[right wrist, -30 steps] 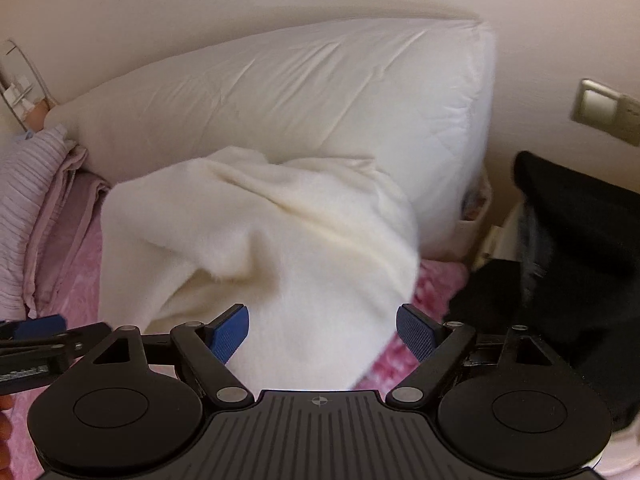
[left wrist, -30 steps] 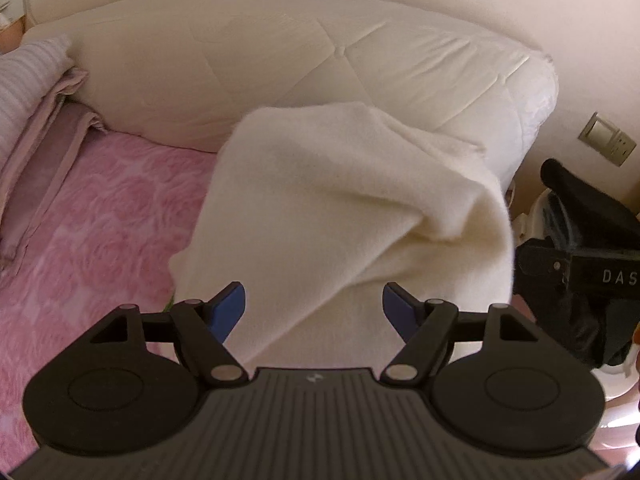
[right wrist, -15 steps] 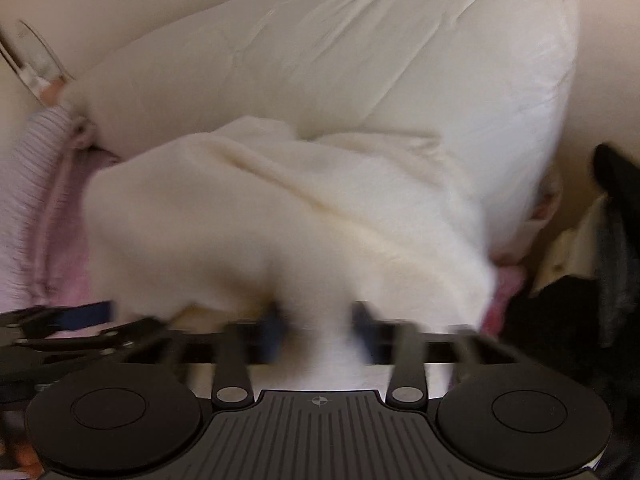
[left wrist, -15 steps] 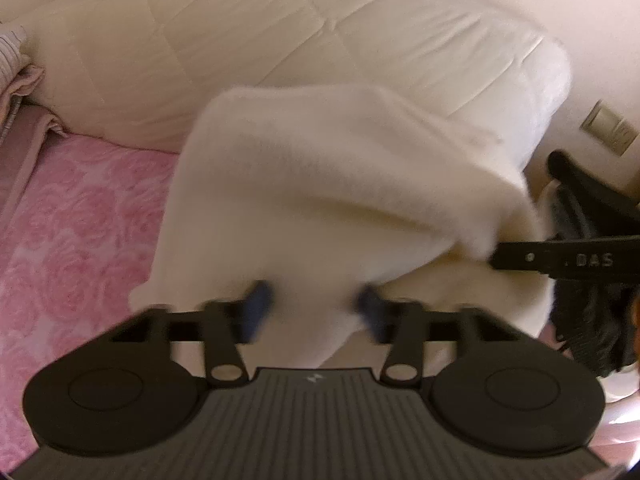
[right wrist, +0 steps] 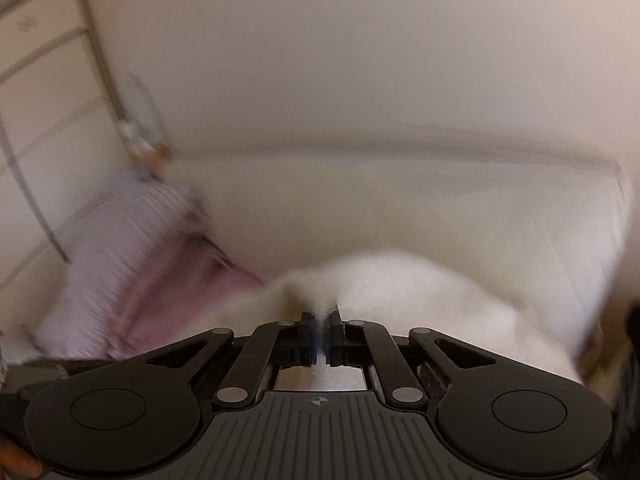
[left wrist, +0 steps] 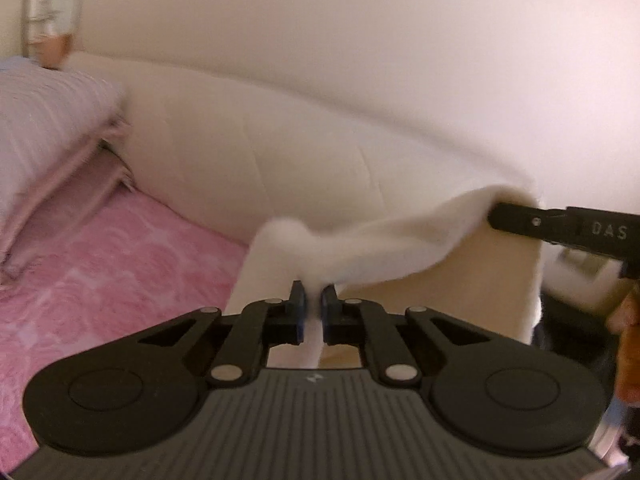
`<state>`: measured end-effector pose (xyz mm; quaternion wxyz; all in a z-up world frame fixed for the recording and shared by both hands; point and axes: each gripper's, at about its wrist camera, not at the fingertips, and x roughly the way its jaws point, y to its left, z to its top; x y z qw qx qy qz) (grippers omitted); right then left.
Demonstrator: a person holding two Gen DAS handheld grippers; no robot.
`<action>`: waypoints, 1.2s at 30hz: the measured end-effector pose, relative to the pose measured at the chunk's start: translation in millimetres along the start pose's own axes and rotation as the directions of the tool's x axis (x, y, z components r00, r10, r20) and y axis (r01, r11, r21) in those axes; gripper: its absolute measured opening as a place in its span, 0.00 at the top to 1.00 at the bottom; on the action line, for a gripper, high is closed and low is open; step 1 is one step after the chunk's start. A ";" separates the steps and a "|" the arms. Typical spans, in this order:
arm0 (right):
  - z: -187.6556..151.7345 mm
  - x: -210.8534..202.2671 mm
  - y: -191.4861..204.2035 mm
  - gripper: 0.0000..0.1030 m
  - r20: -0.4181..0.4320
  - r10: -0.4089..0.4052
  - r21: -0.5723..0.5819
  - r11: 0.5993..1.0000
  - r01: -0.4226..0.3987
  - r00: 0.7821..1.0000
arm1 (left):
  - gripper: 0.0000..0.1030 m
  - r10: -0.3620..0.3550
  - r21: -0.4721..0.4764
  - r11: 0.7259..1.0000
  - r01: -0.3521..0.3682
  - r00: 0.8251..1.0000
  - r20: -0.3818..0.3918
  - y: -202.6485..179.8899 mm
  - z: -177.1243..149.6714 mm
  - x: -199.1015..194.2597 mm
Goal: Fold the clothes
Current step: 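Lift the cream sweater with both grippers and drop it onto the bed center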
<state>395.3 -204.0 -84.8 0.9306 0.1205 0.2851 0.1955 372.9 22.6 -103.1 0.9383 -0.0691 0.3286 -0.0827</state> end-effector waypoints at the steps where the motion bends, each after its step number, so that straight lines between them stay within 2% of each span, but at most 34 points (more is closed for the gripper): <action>1: 5.3 -7.2 12.9 0.98 0.026 0.034 -0.011 0.999 -0.034 0.999 | 0.95 0.011 -0.017 1.000 -0.010 0.999 0.036 5.7 0.6 -19.4; 3: 12.3 -20.9 39.0 0.98 0.064 0.105 -0.033 0.994 -0.103 0.992 | 0.95 0.036 -0.052 0.998 -0.030 0.994 0.107 16.9 1.5 -58.8; 6: 16.9 -42.1 86.0 0.98 0.093 0.224 -0.079 0.973 -0.217 0.970 | 0.95 0.087 -0.120 0.991 -0.063 0.975 0.204 39.4 -8.5 -127.2; 9: 17.2 -64.4 138.7 0.98 0.107 0.350 -0.124 0.934 -0.337 0.931 | 0.95 0.188 -0.184 0.973 -0.136 0.935 0.302 61.3 -25.2 -210.5; 12: 14.6 -84.8 193.8 0.98 0.110 0.477 -0.150 0.875 -0.460 0.872 | 0.95 0.299 -0.224 0.948 -0.225 0.872 0.389 74.6 -42.8 -298.2; 18: -6.0 -135.7 316.6 0.98 0.064 0.712 -0.192 0.696 -0.692 0.699 | 0.95 0.507 -0.315 0.861 -0.398 0.715 0.481 84.7 -90.7 -469.2; 20: -22.6 -150.9 355.5 0.97 0.018 0.757 -0.185 0.644 -0.742 0.653 | 0.94 0.581 -0.346 0.814 -0.467 0.680 0.447 87.8 -114.4 -508.1; 21: -32.9 -154.1 375.0 0.97 -0.025 0.767 -0.172 0.629 -0.758 0.642 | 0.93 0.617 -0.361 0.787 -0.500 0.661 0.428 89.3 -126.2 -527.3; 22: -43.0 -150.5 394.1 0.97 -0.090 0.765 -0.170 0.619 -0.767 0.637 | 0.91 0.660 -0.395 0.748 -0.534 0.660 0.358 97.9 -143.8 -534.3; 23: -54.9 -148.7 414.0 0.96 -0.171 0.748 -0.180 0.616 -0.767 0.641 | 0.90 0.699 -0.427 0.704 -0.567 0.657 0.281 107.1 -161.9 -540.2; 24: -71.8 -148.2 434.0 0.88 -0.267 0.711 -0.195 0.621 -0.759 0.650 | 0.89 0.733 -0.454 0.658 -0.601 0.650 0.201 116.4 -179.9 -546.1; 25: -93.8 -145.6 450.4 0.70 -0.362 0.663 -0.208 0.628 -0.750 0.655 | 0.89 0.760 -0.476 0.609 -0.635 0.640 0.119 125.6 -198.0 -552.1; 27: -136.4 -144.9 463.0 0.54 -0.459 0.597 -0.228 0.636 -0.737 0.657 | 0.89 0.790 -0.500 0.515 -0.696 0.612 -0.039 141.6 -236.2 -560.4; 29: -176.6 -142.9 465.7 0.51 -0.547 0.524 -0.258 0.636 -0.727 0.653 | 0.89 0.781 -0.516 0.438 -0.736 0.596 -0.186 150.1 -280.9 -564.4; 30: -192.0 -137.7 452.0 0.50 -0.589 0.485 -0.271 0.635 -0.724 0.646 | 0.89 0.763 -0.510 0.443 -0.738 0.609 -0.218 147.7 -299.1 -567.2; 32: -225.1 -148.7 432.6 0.50 -0.662 0.406 -0.301 0.626 -0.719 0.630 | 0.89 0.728 -0.542 0.415 -0.731 0.623 -0.284 140.2 -327.5 -562.7; 35: -261.9 -172.0 428.6 0.50 -0.720 0.294 -0.374 0.599 -0.708 0.629 | 0.89 0.691 -0.570 0.385 -0.726 0.636 -0.344 130.6 -358.6 -568.9; 36: -271.5 -178.6 422.1 0.50 -0.730 0.263 -0.390 0.597 -0.702 0.630 | 0.89 0.685 -0.570 0.379 -0.729 0.635 -0.356 130.3 -370.9 -573.3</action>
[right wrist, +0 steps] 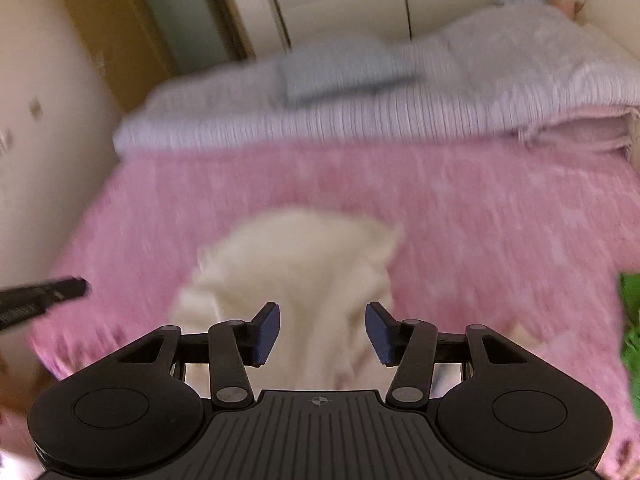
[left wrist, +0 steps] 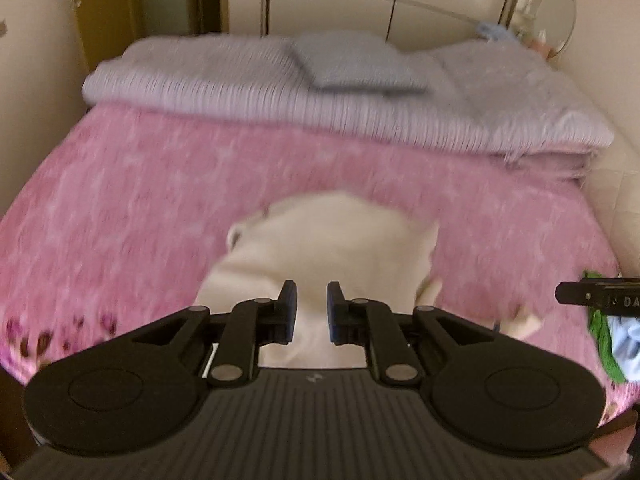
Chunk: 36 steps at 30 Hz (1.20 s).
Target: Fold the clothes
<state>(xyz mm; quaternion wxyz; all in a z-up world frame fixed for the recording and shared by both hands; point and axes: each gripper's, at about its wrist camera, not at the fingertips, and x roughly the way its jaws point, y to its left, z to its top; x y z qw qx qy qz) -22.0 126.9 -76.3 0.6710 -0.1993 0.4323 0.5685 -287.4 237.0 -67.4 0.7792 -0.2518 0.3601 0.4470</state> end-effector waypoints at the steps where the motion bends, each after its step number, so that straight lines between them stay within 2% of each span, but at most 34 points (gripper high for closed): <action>1: -10.4 0.8 3.7 0.50 -0.025 -0.012 -0.006 1.000 0.011 1.000 | 0.89 0.005 -0.003 1.000 -0.005 1.000 -0.011 10.5 -8.0 1.5; 4: -25.7 3.0 3.3 0.50 -0.059 -0.005 0.005 1.000 0.006 0.998 | 0.89 0.015 -0.016 1.000 -0.016 0.999 -0.039 8.8 -40.9 -12.0; 14: -78.8 -36.2 -2.5 0.50 -0.104 0.017 0.006 1.000 -0.017 0.994 | 0.86 0.031 0.007 0.999 -0.031 0.996 -0.080 -28.6 -90.2 -46.2; 22: -131.2 -61.1 -22.2 0.50 -0.130 -0.005 0.024 1.000 0.009 0.992 | 0.86 0.060 0.040 0.998 -0.057 0.993 -0.101 -57.9 -139.0 -77.1; 29: -163.0 -81.5 -17.4 0.50 -0.135 0.026 0.025 0.999 -0.023 0.991 | 0.84 0.072 0.054 0.996 -0.068 0.995 -0.074 -64.6 -160.3 -107.4; 36: -168.7 -94.8 -15.3 0.50 -0.111 0.020 0.020 1.000 -0.018 0.994 | 0.83 0.082 0.041 0.996 -0.080 0.996 -0.047 -60.6 -166.4 -123.3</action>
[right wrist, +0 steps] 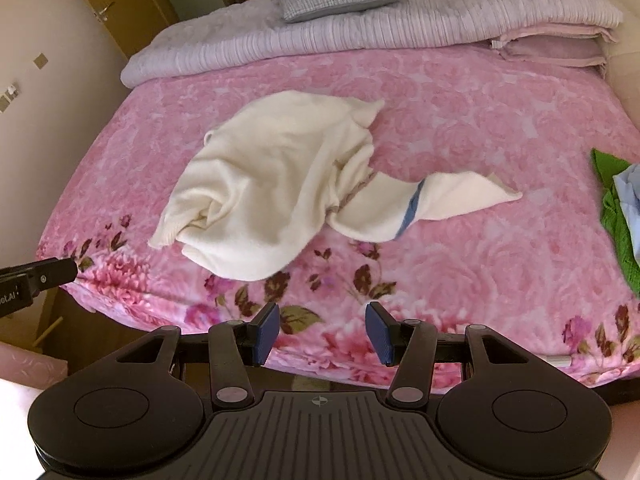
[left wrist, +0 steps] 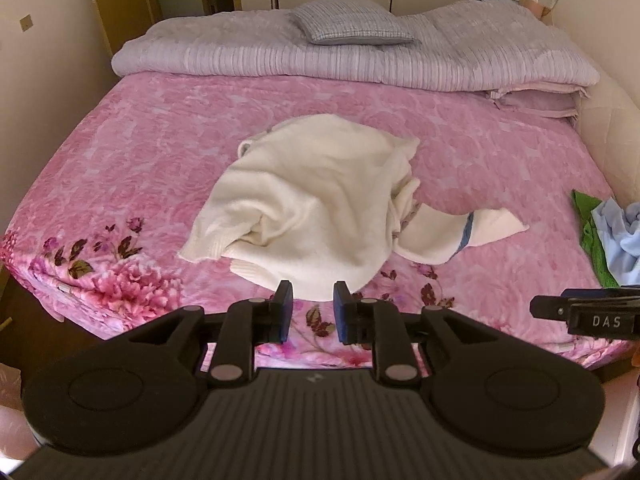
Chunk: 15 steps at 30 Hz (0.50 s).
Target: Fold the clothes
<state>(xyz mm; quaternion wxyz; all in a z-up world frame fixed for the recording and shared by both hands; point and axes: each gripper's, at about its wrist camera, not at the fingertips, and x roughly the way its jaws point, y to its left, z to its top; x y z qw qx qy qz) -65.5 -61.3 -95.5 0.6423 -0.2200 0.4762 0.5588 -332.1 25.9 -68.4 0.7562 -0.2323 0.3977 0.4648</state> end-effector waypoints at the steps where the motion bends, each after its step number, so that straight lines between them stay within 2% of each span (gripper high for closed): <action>1: 0.0 -1.3 0.5 0.50 0.005 0.000 -0.002 1.000 0.000 1.000 | 0.83 0.002 -0.003 1.000 -0.002 1.000 0.003 1.1 -0.4 -0.9; 7: 5.1 -0.4 4.8 0.50 0.023 0.004 -0.006 1.000 -0.004 1.000 | 0.82 0.008 -0.015 1.000 -0.008 1.000 0.006 10.2 -0.1 2.1; 15: 15.9 17.4 14.4 0.50 0.008 -0.004 -0.002 1.000 0.004 1.000 | 0.82 0.003 -0.021 1.000 -0.004 1.000 -0.023 28.7 4.7 26.1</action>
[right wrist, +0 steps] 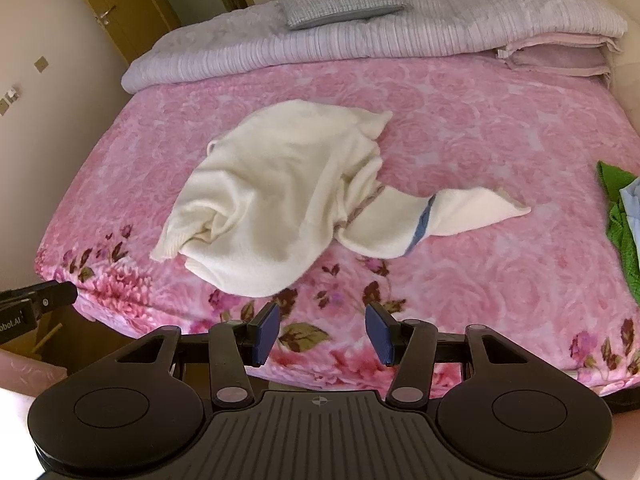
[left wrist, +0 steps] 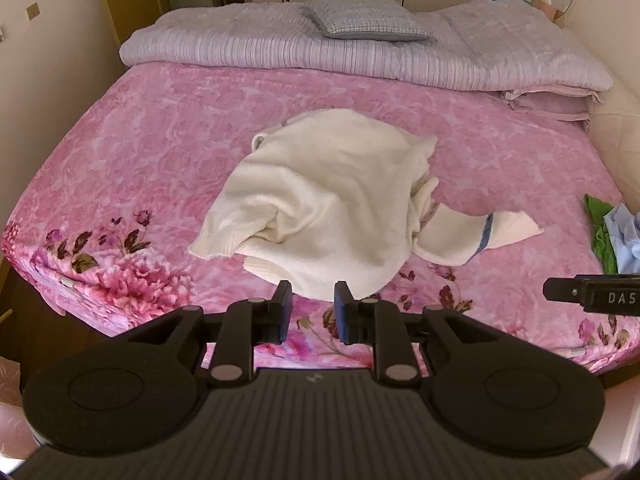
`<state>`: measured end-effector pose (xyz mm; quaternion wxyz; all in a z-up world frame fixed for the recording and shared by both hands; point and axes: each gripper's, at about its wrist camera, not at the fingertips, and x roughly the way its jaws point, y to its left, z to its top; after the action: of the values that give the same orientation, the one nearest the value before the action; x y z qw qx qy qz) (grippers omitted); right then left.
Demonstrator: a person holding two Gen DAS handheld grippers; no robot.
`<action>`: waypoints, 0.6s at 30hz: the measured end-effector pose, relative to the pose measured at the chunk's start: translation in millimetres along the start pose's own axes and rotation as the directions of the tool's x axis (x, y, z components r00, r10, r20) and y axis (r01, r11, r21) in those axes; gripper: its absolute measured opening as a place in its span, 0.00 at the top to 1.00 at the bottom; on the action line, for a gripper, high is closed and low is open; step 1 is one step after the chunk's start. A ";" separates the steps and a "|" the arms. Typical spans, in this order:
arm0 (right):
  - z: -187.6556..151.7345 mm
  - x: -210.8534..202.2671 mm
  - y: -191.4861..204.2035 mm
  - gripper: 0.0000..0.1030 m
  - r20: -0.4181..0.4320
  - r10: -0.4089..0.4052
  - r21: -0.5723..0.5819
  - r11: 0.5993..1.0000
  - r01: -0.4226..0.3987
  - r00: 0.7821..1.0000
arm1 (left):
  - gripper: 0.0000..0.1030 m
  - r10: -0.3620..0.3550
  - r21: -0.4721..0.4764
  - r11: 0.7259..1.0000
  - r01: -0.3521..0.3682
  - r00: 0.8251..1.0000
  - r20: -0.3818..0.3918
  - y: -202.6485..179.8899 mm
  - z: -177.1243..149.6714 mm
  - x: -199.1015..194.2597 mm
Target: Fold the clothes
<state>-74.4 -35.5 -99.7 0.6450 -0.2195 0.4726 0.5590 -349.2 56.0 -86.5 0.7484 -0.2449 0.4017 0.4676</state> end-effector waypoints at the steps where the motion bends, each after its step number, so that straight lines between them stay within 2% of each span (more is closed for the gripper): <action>1: 2.4 3.0 1.8 0.50 -0.002 -0.003 0.001 1.000 0.003 1.000 | 0.82 -0.002 0.000 1.000 0.002 1.000 -0.005 2.9 1.5 4.0; 7: 23.2 25.4 10.2 0.50 -0.003 -0.030 0.041 0.999 0.030 1.000 | 0.82 -0.027 0.027 0.999 0.028 0.999 -0.040 23.6 27.0 41.3; 12: 53.3 59.0 12.8 0.50 -0.021 -0.063 0.106 0.992 0.065 0.998 | 0.79 -0.051 0.057 0.997 0.054 0.997 -0.051 49.4 64.8 78.7; 18: 84.1 107.8 13.9 0.50 -0.057 -0.120 0.210 0.969 0.129 0.991 | 0.78 -0.060 0.121 0.990 0.075 0.990 -0.125 85.7 111.1 138.2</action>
<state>-64.3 92.0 -150.0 0.6881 -0.1905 0.5290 0.4586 -351.5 245.8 -138.5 0.7520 -0.2386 0.4664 0.4000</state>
